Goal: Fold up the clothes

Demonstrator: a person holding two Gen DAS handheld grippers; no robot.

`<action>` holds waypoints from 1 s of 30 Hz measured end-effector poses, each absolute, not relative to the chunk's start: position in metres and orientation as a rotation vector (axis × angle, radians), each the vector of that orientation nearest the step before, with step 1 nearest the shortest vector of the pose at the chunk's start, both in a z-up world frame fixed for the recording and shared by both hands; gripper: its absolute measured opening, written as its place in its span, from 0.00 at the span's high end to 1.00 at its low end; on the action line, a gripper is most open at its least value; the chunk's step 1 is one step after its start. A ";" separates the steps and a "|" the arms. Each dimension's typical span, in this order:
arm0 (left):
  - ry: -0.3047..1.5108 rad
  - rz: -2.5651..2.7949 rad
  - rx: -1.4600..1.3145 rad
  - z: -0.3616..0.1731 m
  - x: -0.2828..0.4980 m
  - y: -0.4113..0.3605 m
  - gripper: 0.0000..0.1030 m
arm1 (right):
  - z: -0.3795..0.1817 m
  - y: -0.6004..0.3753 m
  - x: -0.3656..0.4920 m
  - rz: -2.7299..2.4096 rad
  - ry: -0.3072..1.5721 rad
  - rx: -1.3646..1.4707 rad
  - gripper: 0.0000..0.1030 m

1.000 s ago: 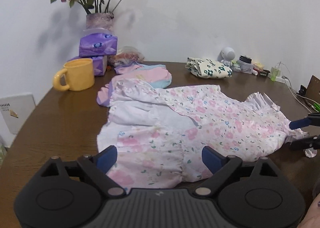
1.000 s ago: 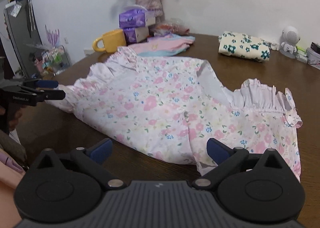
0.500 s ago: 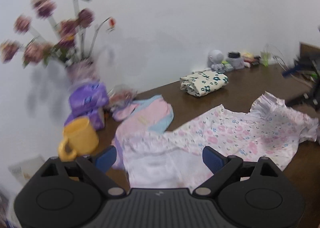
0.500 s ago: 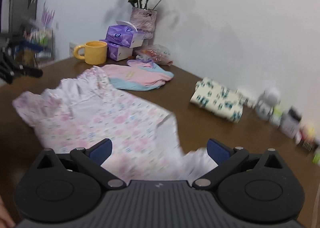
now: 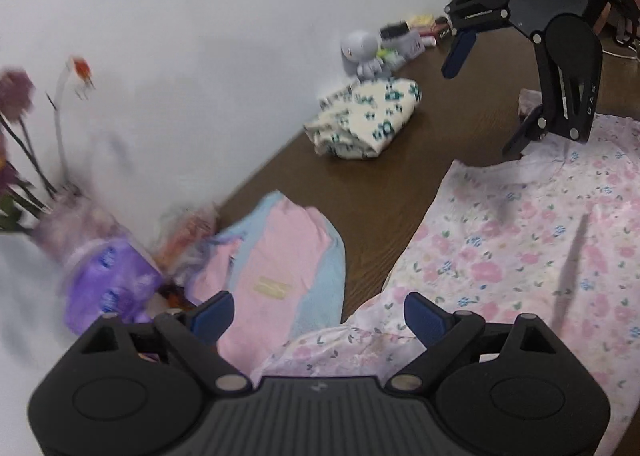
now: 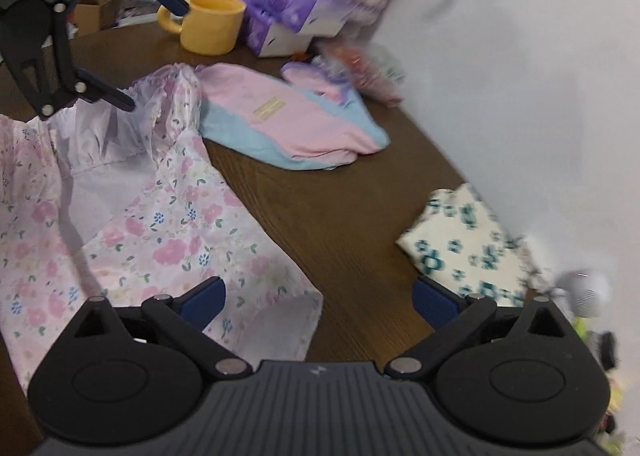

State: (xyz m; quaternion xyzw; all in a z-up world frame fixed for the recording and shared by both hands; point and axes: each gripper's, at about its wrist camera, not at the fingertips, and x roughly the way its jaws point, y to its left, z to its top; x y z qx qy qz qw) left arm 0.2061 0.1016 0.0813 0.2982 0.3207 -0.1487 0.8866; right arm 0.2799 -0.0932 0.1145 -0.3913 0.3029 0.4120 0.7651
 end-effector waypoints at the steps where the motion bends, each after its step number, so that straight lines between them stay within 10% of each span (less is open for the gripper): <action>1: 0.684 -0.307 0.630 0.077 0.213 0.105 0.16 | 0.109 -0.090 0.287 0.925 0.675 -0.857 0.04; 30: 0.932 -0.534 0.565 0.031 0.275 0.139 0.50 | 0.052 -0.064 0.362 1.176 1.007 -0.781 0.50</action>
